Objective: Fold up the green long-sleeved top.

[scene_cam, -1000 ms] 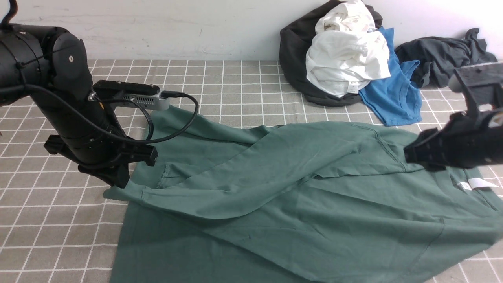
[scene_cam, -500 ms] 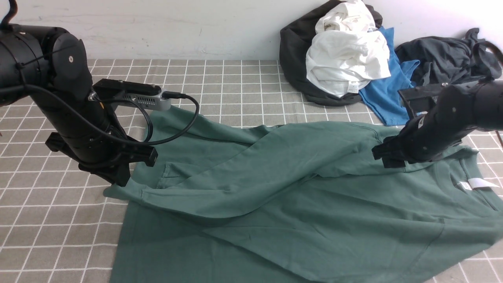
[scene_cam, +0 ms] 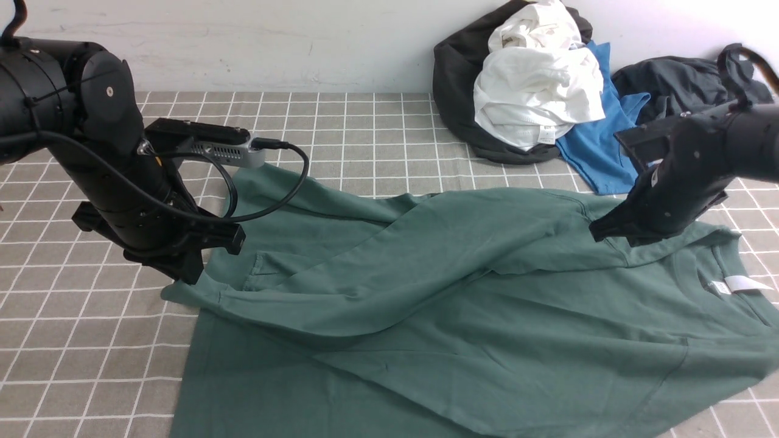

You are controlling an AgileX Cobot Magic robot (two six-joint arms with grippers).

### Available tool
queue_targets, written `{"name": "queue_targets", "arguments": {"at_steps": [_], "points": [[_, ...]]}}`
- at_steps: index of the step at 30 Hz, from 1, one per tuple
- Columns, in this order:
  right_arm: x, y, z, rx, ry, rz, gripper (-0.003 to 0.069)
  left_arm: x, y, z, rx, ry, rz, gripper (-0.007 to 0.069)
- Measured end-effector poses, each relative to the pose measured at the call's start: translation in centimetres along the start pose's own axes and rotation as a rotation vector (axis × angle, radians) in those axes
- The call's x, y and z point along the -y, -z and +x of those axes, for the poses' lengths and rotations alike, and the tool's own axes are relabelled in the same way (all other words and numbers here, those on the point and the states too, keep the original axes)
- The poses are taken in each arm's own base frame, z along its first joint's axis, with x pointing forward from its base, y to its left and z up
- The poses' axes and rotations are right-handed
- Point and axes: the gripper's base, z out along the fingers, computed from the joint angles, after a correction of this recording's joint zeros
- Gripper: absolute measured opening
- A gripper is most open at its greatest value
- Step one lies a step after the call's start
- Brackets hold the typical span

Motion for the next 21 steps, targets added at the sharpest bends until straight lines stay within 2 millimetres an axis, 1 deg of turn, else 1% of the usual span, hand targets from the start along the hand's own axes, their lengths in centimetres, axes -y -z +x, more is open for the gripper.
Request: {"name": "queue_targets", "arguments": {"at_steps": [3, 4, 6, 9, 10, 11, 13, 14, 16, 17, 18, 21], "points": [[-0.2, 0.4, -0.5, -0.001, -0.063, -0.032, -0.0008, 0.0, 0.0, -0.1, 0.009, 0.001, 0.001, 0.0013], [-0.3, 0.4, -0.5, -0.003, -0.082, -0.047, 0.0002, 0.0, 0.0, -0.1, 0.011, 0.001, 0.001, 0.0013], [-0.5, 0.1, -0.5, -0.011, -0.104, -0.068, 0.0046, 0.0, 0.0, -0.1, 0.012, 0.002, 0.003, 0.0013], [-0.8, -1.1, -0.1, -0.041, -0.107, -0.077, 0.0161, 0.0, 0.0, -0.1, 0.015, 0.002, 0.003, 0.0013], [-0.9, -1.6, 0.0, -0.051, -0.106, -0.078, 0.0185, 0.0, 0.0, -0.1, 0.015, 0.002, 0.003, 0.0013], [-1.0, -2.2, 0.3, -0.067, -0.102, -0.078, 0.0231, 0.0, 0.0, -0.1, 0.015, 0.003, 0.004, 0.0013], [-1.1, -2.7, 0.3, -0.072, -0.098, -0.077, 0.0283, 0.0, 0.0, -0.1, 0.015, 0.003, 0.004, 0.0013], [-1.1, -2.8, 0.3, -0.070, -0.097, -0.076, 0.0297, 0.0, 0.0, -0.1, 0.015, 0.003, 0.004, 0.0013], [-1.1, -2.9, 0.3, -0.072, -0.096, -0.076, 0.0295, 0.0, 0.0, -0.1, 0.015, 0.004, 0.005, 0.0013], [-1.1, -2.9, 0.2, -0.070, -0.091, -0.076, 0.0279, 0.0, 0.0, -0.1, 0.015, 0.004, 0.005, 0.0013], [-1.1, -2.9, 0.2, -0.071, -0.084, -0.077, 0.0248, 0.0, 0.0, -0.1, 0.015, 0.004, 0.005, 0.0013], [-1.0, -2.8, 0.1, -0.070, -0.044, -0.075, 0.0101, 0.0, 0.0, -0.1, 0.015, 0.004, 0.005, 0.0013]]}}
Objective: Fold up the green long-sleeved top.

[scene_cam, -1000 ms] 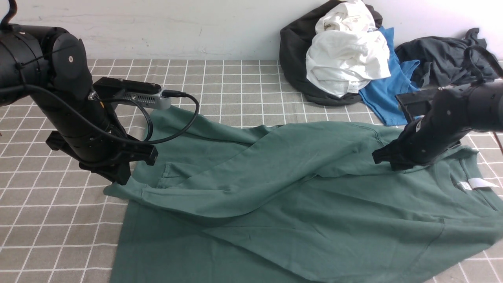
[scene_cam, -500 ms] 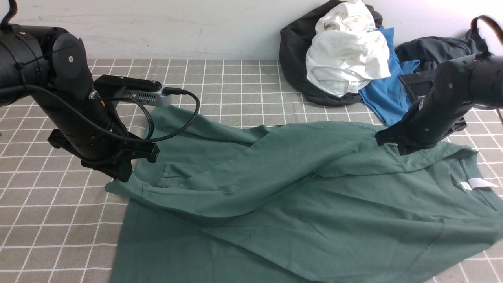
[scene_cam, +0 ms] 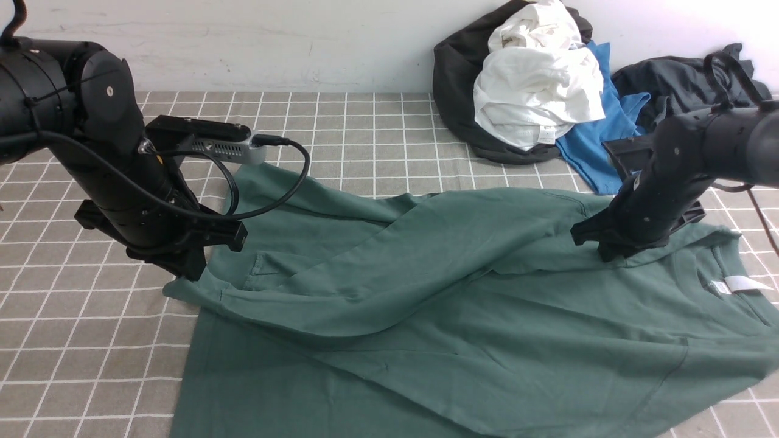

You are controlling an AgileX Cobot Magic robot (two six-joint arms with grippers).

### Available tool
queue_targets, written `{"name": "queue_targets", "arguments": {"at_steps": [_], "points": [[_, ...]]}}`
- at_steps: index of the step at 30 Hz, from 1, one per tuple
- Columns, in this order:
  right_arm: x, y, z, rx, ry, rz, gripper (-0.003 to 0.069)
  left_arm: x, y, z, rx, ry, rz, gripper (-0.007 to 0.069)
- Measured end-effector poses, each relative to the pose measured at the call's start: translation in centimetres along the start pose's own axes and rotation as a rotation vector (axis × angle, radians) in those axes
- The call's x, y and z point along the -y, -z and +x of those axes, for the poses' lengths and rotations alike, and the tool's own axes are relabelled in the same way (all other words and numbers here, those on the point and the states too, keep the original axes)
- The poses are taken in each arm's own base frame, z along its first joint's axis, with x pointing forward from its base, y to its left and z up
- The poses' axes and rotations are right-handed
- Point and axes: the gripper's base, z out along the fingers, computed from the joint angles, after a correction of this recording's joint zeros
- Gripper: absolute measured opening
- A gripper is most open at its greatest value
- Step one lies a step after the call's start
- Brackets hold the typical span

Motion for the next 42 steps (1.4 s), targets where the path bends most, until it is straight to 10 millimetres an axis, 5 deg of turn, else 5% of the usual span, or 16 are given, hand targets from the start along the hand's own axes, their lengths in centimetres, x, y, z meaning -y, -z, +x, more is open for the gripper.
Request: {"name": "queue_targets", "arguments": {"at_steps": [4, 17, 24, 29, 34, 36, 42], "points": [[0.3, 0.3, -0.1, -0.022, 0.050, 0.025, 0.0003, 0.1, 0.0, 0.1, -0.010, 0.003, 0.005, 0.0013], [1.3, 2.3, -0.3, -0.122, 0.143, 0.096, -0.0002, 0.0, 0.1, 1.3, -0.130, -0.009, 0.002, 0.0039], [1.4, 2.3, 0.0, -0.155, 0.158, 0.109, -0.0002, 0.0, 0.1, 1.3, -0.121, -0.040, 0.005, 0.0262], [1.3, 3.6, -0.3, -0.121, 0.134, 0.092, 0.0040, 0.1, 0.3, 0.0, 0.042, -0.032, 0.014, 0.0342], [1.5, 6.5, -0.8, -0.051, 0.120, 0.099, 0.0149, 0.4, -0.9, -2.0, 0.102, -0.042, 0.050, 0.0275], [1.5, 8.9, -1.1, 0.006, 0.097, 0.089, 0.0204, 0.7, -2.2, -3.9, 0.114, -0.058, 0.084, 0.0183], [0.3, 13.9, -1.2, 0.131, 0.058, -0.012, 0.0199, 2.0, -6.3, -8.9, 0.149, -0.096, 0.227, 0.0016]]}}
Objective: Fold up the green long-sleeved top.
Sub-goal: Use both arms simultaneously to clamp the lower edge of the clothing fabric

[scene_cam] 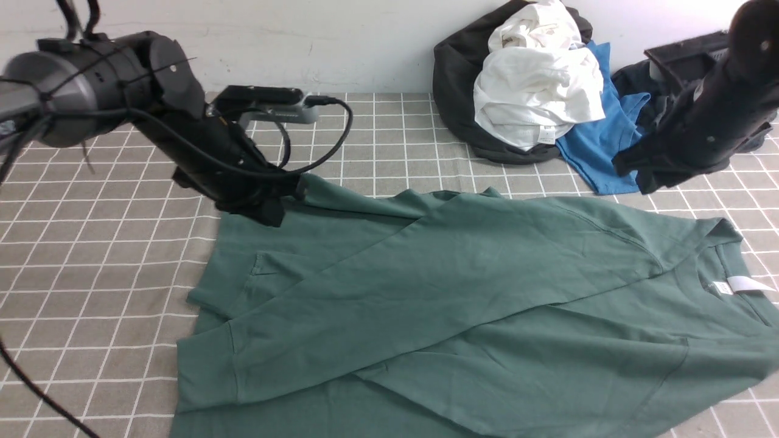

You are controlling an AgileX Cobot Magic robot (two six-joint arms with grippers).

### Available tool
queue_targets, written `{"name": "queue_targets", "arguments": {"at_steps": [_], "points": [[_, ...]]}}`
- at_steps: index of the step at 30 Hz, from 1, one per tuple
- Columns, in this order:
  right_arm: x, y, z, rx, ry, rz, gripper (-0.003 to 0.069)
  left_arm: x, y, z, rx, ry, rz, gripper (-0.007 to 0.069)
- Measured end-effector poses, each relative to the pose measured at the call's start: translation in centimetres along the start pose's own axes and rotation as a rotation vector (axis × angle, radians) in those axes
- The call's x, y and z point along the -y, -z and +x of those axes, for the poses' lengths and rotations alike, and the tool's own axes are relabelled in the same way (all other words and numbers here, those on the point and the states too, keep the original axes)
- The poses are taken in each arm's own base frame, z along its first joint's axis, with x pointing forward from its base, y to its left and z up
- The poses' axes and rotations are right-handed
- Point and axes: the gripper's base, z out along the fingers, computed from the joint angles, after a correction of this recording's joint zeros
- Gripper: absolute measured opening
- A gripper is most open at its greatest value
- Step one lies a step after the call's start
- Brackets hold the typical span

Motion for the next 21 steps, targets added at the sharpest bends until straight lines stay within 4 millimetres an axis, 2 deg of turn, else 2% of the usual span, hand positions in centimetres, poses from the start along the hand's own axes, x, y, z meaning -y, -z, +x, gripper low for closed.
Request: {"name": "queue_targets", "arguments": {"at_steps": [2, 5, 7, 8, 9, 10, 11, 12, 17, 21], "points": [[-1.0, 1.2, -0.3, 0.036, 0.013, -0.050, 0.0160, 0.4, -2.2, -1.8, 0.027, -0.017, 0.067, -0.0002], [-2.8, 2.1, -0.4, 0.058, 0.043, -0.123, 0.0090, 1.1, -5.7, -3.3, 0.030, -0.053, 0.126, -0.0008], [-4.2, 2.0, -0.1, 0.042, 0.086, -0.168, 0.0025, 1.7, -8.1, -4.3, 0.037, -0.075, 0.151, -0.0008], [-4.7, 1.7, 0.2, 0.025, 0.098, -0.185, 0.0011, 1.9, -9.1, -4.4, 0.032, -0.080, 0.156, -0.0008], [-4.7, 1.7, 0.2, 0.025, 0.099, -0.185, 0.0008, 2.0, -9.1, -4.7, 0.042, -0.085, 0.158, -0.0008], [-5.4, 1.3, 0.8, -0.006, 0.117, -0.202, -0.0005, 2.2, -10.6, -5.1, 0.046, -0.096, 0.164, -0.0008], [-5.5, 1.2, 0.9, -0.012, 0.120, -0.205, -0.0007, 2.4, -11.0, -5.2, 0.049, -0.100, 0.166, -0.0008], [-5.9, 0.5, 1.7, -0.047, 0.127, -0.216, -0.0012, 2.6, -12.1, -6.0, 0.081, -0.108, 0.173, -0.0008], [-6.1, -0.6, 3.0, -0.097, 0.127, -0.222, -0.0014, 2.1, -13.5, -7.9, 0.225, -0.102, 0.130, -0.0008], [-6.1, -0.7, 3.1, -0.096, 0.129, -0.219, -0.0014, 1.4, -13.3, -8.7, 0.285, -0.092, 0.068, -0.0008]]}}
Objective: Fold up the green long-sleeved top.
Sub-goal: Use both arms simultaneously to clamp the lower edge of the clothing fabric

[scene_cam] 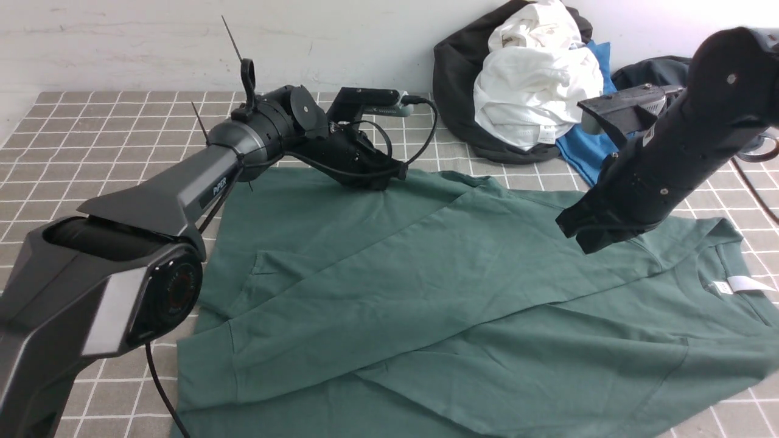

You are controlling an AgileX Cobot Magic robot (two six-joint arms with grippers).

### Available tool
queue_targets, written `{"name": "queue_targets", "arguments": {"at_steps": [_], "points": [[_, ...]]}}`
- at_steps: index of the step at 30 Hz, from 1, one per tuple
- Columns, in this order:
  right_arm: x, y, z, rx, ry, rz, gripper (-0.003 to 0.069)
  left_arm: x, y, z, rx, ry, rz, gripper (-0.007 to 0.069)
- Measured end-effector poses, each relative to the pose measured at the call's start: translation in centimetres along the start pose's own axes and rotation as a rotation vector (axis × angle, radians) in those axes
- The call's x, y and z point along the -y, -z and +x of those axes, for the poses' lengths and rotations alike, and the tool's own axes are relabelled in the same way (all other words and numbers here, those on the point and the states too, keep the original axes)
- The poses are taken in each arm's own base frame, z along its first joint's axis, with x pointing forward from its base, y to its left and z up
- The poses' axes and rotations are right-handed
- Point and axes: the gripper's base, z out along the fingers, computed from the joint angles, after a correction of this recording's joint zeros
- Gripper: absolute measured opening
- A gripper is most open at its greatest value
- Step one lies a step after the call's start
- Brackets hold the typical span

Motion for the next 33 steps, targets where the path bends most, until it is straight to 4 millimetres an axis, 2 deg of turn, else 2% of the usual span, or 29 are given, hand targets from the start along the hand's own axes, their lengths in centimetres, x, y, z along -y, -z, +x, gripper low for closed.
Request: {"name": "queue_targets", "arguments": {"at_steps": [3, 7, 9, 10, 14, 17, 18, 19, 21, 25, 30, 31, 32, 33], "points": [[0.1, 0.1, 0.0, 0.005, 0.007, 0.010, -0.0014, -1.0, 1.3, -0.9, -0.009, -0.032, -0.038, -0.0008], [-0.1, 1.9, 0.0, 0.048, 0.020, 0.026, -0.0014, -1.7, 6.5, -2.9, -0.111, -0.118, -0.096, -0.0008], [-0.3, 3.6, 0.1, 0.089, 0.031, 0.035, -0.0014, -1.4, 10.7, -4.3, -0.170, -0.159, -0.130, -0.0008], [-0.4, 4.9, 0.3, 0.120, 0.038, 0.042, -0.0014, -1.0, 13.4, -5.1, -0.189, -0.191, -0.163, -0.0008], [-1.1, 8.2, 1.9, 0.201, 0.062, 0.061, -0.0014, 0.5, 21.8, -7.5, -0.123, -0.244, -0.262, -0.0007], [-1.8, 9.5, 4.4, 0.222, 0.068, 0.068, -0.0014, 2.4, 28.1, -7.9, -0.059, -0.244, -0.278, -0.0007], [-2.0, 9.4, 5.9, 0.214, 0.067, 0.067, -0.0014, 3.7, 31.1, -7.6, -0.031, -0.251, -0.275, -0.0007], [-2.1, 9.2, 6.5, 0.207, 0.069, 0.065, -0.0014, 4.2, 31.8, -7.0, -0.039, -0.249, -0.267, -0.0007], [-2.4, 8.1, 8.4, 0.188, 0.076, 0.057, -0.0014, 5.7, 34.9, -5.4, -0.040, -0.250, -0.256, -0.0007], [-2.9, 5.3, 10.6, 0.163, 0.094, 0.010, -0.0014, 7.1, 37.5, 1.0, -0.159, -0.211, -0.228, -0.0007], [-3.9, 5.1, 10.5, 0.205, 0.172, -0.088, -0.0014, 8.7, 37.4, 11.4, -0.360, -0.153, -0.125, -0.0007], [-4.0, 5.1, 10.5, 0.207, 0.174, -0.092, -0.0014, 8.7, 37.0, 12.2, -0.385, -0.147, -0.118, -0.0007], [-4.3, 5.1, 10.5, 0.216, 0.201, -0.130, -0.0014, 9.1, 36.6, 15.1, -0.450, -0.147, -0.094, -0.0006], [-4.6, 5.2, 10.5, 0.223, 0.212, -0.161, -0.0014, 9.3, 36.2, 17.1, -0.503, -0.164, -0.084, -0.0001]]}}
